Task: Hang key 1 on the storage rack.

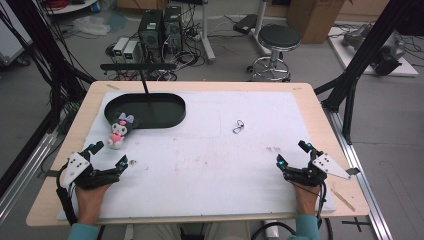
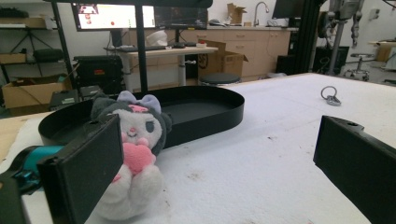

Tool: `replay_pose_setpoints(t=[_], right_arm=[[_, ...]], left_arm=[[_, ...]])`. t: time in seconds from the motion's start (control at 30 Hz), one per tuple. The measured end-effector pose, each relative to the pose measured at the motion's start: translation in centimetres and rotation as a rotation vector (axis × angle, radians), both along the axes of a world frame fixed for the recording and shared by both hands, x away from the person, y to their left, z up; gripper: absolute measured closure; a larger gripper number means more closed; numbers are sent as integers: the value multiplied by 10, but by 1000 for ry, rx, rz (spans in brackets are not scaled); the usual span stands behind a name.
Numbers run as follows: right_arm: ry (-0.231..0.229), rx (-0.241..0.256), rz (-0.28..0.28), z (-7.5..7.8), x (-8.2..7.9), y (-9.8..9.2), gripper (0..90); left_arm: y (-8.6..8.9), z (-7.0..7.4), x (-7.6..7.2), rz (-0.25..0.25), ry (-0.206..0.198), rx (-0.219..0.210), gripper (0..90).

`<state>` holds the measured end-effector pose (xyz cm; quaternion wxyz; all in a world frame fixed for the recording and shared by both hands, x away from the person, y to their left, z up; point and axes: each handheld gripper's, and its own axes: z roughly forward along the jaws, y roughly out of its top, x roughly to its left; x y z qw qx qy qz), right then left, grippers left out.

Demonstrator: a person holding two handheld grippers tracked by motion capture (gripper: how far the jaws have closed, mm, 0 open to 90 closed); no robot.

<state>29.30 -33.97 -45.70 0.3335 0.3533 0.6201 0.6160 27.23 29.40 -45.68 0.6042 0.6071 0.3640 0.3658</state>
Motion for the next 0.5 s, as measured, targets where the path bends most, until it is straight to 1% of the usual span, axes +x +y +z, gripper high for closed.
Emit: replay_pose_setpoints(t=[0.1, 0.2, 0.27, 0.37, 0.5], right_arm=[[0, 0, 2, 0, 0, 0, 12], [13, 10, -1, 0, 0, 0, 12], [0, -1, -2, 0, 0, 0, 12], [9, 3, -3, 0, 0, 0, 12], [9, 0, -3, 0, 0, 0, 12]], left_arm=[[0, 0, 0, 2, 0, -5, 20], [1, 0, 0, 1, -1, -4, 20], [1, 0, 0, 2, 0, -11, 20], [1, 0, 0, 3, 3, -10, 20], [1, 0, 0, 4, -1, -6, 20]])
